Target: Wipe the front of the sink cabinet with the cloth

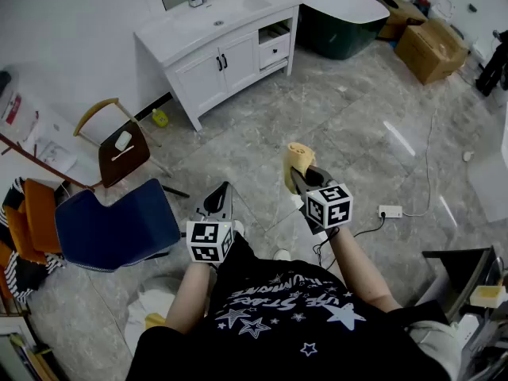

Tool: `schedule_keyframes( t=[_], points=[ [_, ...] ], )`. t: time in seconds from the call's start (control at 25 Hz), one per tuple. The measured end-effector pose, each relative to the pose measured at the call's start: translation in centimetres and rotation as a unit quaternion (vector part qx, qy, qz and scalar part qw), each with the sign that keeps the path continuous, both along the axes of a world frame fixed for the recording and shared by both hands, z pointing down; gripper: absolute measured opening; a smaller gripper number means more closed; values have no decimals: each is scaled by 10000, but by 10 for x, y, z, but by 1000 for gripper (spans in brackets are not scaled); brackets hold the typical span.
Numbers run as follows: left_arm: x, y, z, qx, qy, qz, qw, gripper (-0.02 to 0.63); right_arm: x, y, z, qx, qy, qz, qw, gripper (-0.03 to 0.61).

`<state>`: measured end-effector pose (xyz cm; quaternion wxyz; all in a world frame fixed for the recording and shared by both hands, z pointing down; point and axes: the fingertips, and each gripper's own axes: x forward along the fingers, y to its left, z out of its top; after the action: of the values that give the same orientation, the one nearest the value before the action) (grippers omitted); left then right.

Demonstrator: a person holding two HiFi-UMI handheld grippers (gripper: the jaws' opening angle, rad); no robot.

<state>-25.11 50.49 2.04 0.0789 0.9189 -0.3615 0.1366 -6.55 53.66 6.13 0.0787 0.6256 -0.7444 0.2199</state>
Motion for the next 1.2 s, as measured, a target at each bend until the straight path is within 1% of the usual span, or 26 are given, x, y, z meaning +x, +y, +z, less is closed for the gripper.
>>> schedule_keyframes(
  t=[0.12,0.36,0.52,0.72,0.88,0.96,1.04,1.2],
  points=[
    [0,11,2,24,7,-80,10000,15,3,11,3,-12,29,-41,10000,61],
    [-6,18,1,80,2,-425,9991,15,4,22,5,22,81,-196,9998,61],
    [-7,18,-1,76,-41,-489,9988,15,4,20,1,71,101,-256,9996,61],
    [-1,28,7,-99,-112,-464,9988,15,8,19,7,0,45,-352,9994,61],
    [-4,32,31,-371,-342,-431,9978,15,5,5,19,-59,-114,-432,9990,61],
    [-7,21,38,-429,-411,-473,9971,15,6,-6,24,-94,-160,-417,9990,61],
    [-4,1,38,-426,-393,-503,9971,15,10,-19,29,-151,-154,-390,9990,61],
    [15,-55,33,-326,-331,-488,9977,15,30,-54,36,-246,-70,-250,9994,61]
  ],
)
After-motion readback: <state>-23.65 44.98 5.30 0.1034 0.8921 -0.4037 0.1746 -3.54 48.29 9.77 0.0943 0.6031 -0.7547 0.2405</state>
